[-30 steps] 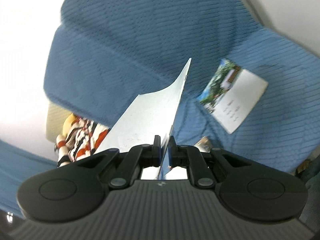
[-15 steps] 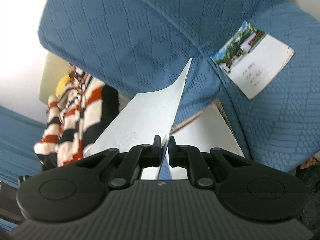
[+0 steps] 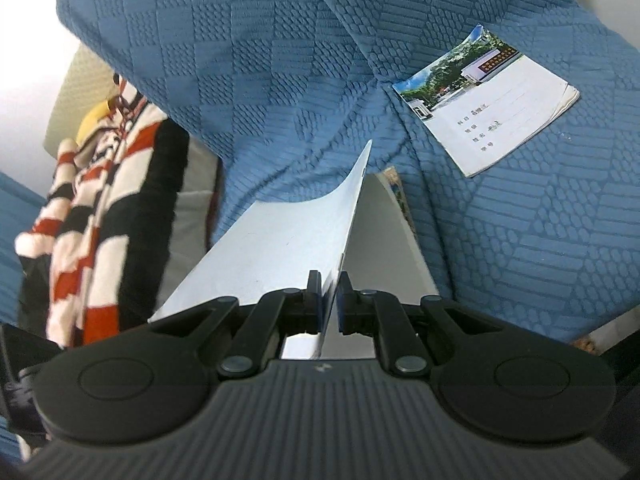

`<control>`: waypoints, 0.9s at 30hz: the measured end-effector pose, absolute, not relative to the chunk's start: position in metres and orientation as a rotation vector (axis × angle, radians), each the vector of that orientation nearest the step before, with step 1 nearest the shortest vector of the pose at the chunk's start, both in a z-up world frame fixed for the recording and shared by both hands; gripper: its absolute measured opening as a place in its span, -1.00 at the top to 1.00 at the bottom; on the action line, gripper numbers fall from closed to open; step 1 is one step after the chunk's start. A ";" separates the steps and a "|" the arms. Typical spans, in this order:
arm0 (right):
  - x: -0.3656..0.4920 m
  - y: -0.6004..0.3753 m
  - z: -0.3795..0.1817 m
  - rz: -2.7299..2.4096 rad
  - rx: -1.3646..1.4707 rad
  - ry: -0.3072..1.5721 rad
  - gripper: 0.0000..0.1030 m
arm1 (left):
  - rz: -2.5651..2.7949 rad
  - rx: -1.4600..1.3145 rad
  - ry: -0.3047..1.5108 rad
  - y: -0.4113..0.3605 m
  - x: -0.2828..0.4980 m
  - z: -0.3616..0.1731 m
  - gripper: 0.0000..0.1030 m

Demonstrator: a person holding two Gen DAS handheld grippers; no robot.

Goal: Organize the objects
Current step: 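Carry the white sheet with both tools over the book stack, then lower the sheet onto the book stack and open both tools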

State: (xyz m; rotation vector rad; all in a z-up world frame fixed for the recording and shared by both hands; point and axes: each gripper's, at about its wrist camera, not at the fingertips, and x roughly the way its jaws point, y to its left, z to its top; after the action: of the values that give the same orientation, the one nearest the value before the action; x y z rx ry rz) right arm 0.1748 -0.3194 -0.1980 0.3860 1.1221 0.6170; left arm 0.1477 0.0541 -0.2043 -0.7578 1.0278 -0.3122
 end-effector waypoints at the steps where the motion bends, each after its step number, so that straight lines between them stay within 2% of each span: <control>1: 0.174 -0.319 -0.201 0.617 0.368 1.118 0.79 | -0.309 -0.759 1.039 0.053 0.145 -0.208 0.87; 20: 0.159 -0.306 -0.245 0.571 0.154 1.101 0.75 | -0.255 -0.683 1.164 0.029 0.132 -0.248 0.87; 27: 0.158 -0.305 -0.241 0.577 0.138 1.104 0.66 | -0.252 -0.646 1.157 0.029 0.127 -0.238 0.60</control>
State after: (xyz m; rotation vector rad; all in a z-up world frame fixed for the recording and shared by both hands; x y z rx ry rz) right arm 0.1580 -0.3055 -0.2407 0.1383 1.1038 0.5773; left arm 0.1272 0.0286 -0.2380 -0.6463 1.1573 -0.2518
